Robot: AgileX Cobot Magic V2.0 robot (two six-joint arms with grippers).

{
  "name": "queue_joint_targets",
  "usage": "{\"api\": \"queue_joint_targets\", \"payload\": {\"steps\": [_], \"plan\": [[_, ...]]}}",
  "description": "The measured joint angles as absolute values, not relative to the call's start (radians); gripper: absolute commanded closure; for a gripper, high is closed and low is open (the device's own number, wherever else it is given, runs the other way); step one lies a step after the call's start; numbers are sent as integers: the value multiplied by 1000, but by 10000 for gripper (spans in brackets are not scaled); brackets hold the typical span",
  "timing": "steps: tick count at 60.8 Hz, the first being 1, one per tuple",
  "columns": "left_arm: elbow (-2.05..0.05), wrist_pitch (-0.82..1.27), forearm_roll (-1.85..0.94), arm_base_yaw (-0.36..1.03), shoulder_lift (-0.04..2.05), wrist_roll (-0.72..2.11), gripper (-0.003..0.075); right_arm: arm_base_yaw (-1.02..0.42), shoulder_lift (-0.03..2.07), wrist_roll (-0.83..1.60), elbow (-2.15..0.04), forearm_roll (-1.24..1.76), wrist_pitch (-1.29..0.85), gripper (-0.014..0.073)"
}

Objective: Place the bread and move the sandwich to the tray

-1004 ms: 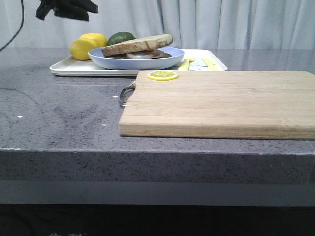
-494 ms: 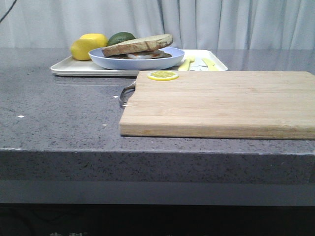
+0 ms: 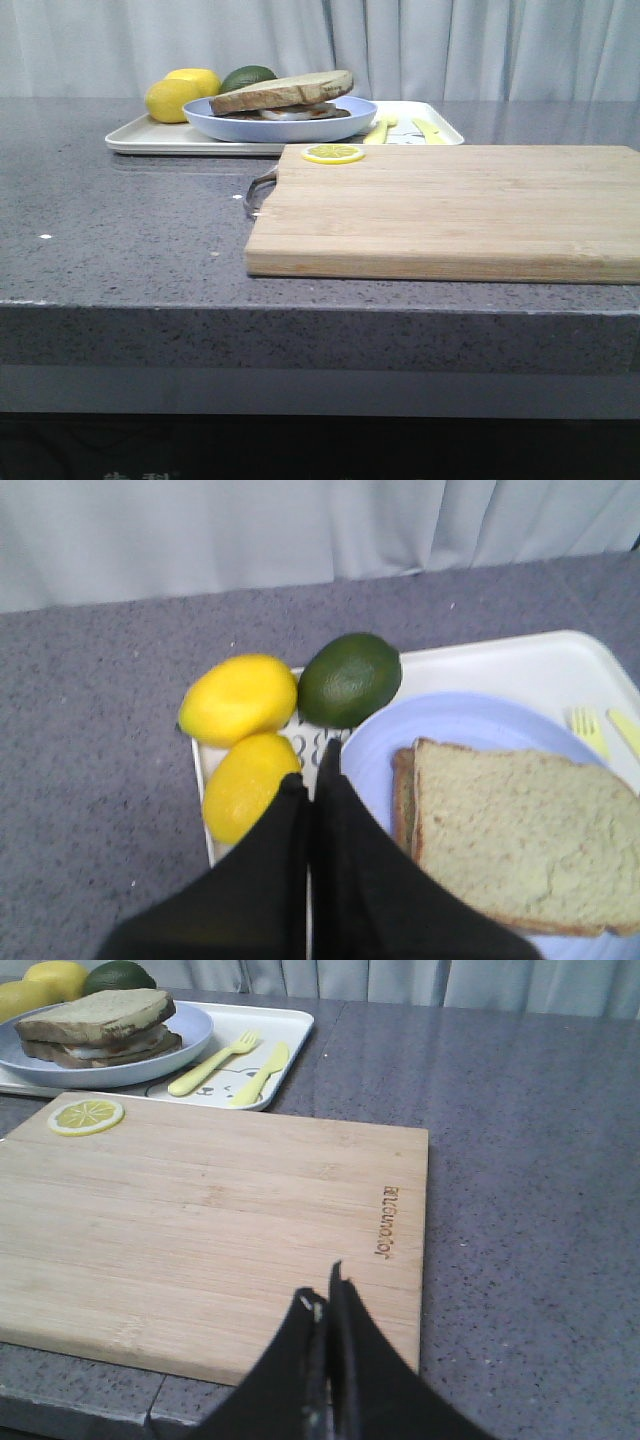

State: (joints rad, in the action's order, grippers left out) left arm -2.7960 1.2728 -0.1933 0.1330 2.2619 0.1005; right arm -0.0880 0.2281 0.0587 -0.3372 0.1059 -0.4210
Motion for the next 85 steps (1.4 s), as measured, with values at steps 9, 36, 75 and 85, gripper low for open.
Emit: {"api": "queue_joint_targets", "payload": {"steps": [9,36,75,85], "plan": [[-2514,1271,-63,149,2159,99,739,-88,228,59,-337,106,-421,675],[-1751,1248,0,81,1764,99,739,-88,228,59,-337,106,-423,679],[-799,708,-62,19,876,66,739,-88,228,59,-337,106,-423,679],[-613,586,-68,19,535,66,739,-88,228,59,-337,106,-423,679]]}}
